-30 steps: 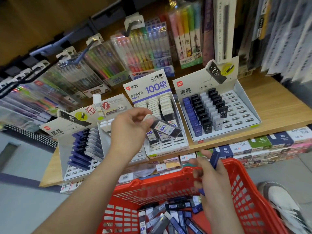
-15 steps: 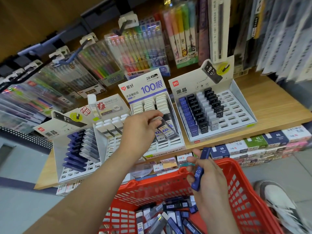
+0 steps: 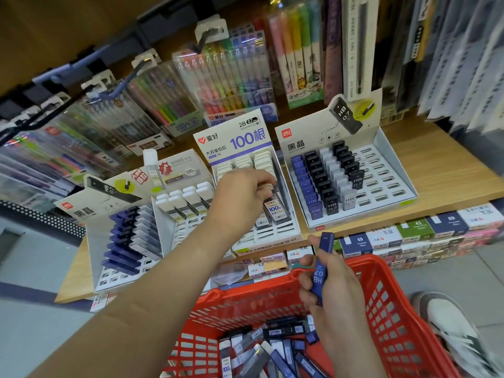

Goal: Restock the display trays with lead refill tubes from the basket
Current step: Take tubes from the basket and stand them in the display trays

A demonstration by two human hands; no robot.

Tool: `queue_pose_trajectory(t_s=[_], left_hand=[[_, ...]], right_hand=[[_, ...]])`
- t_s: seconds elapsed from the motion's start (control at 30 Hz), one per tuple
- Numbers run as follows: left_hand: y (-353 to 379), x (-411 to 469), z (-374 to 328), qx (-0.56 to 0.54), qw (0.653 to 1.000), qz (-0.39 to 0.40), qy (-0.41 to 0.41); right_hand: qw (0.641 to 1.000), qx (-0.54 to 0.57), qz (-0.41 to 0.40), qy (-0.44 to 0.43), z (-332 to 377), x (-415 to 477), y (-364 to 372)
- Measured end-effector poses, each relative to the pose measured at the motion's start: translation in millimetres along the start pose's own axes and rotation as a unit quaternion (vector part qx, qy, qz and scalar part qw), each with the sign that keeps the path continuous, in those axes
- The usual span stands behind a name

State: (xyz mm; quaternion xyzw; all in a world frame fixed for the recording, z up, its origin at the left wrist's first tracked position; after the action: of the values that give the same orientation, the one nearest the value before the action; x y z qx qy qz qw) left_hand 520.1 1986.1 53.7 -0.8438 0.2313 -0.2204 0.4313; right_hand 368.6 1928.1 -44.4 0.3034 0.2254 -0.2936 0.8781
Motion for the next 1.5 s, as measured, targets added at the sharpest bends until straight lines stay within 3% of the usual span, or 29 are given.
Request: queue_pose_trajectory(t_s=[0.2,0.47,0.53,0.6,0.67,0.73,0.83,0.9,1.07,1.3,1.4,1.5], left_hand=[[11,0,0,0.055,0.995,-0.018,0.081],[14,-2,7,0.066,0.992,-0.084,0.071],[11,-22,-1,0.001,0.996,-0.083,0.037],[20,-53,-2,-0.089,0.994,0.006,-0.055],[35,-88,-1,-0.160,0.974,0.103,-0.124],[44,-113,2,-0.289,0.926,0.133,-0.202],[49,-131,2,-0.476,0.813,0.072,-0.326],[44,-135,6,-0.497,0.798,0.018,-0.339],[2,-127,26,-0.454,0.836,-0.064,-0.302],[-71,-119,51,-0.441,0.858,-0.029,-0.262],[-108,-127,74,-0.372,0.889,-0.046,-0.263],[-147,-141,111,-0.278,0.929,-0.088,-0.230]], right_hand=[[1.000,0.024,-0.001,0.006,1,-1,1],[0.995,-0.072,0.013,-0.067,-2,2,-3],[0.998,-0.026,0.027,-0.059,-1,2,-3],[0.997,0.045,0.041,-0.039,1,2,-1],[0.993,0.101,0.056,-0.025,3,0,2],[0.990,0.122,0.074,-0.018,4,-4,6],[0.991,0.092,0.098,-0.009,1,-9,13],[0.994,0.056,0.095,-0.014,-2,-10,17],[0.998,0.016,0.051,-0.032,-7,-9,25],[0.981,-0.071,0.179,-0.017,-20,-19,72],[0.951,-0.185,0.248,-0.014,-27,-28,103],[0.895,-0.351,0.264,-0.080,-41,-31,134]])
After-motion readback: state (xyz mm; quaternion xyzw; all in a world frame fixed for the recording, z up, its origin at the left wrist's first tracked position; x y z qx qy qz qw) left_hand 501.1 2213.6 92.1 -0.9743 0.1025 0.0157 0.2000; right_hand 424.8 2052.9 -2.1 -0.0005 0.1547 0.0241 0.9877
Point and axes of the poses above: each hand's wrist, its own x-axis towards the middle knuckle, its own y-axis out of the palm, z = x × y, the point moved 3 cm from there along x, towards the middle knuckle, and after that the axes turned 15 degrees about -x, right-handed, at the moved point
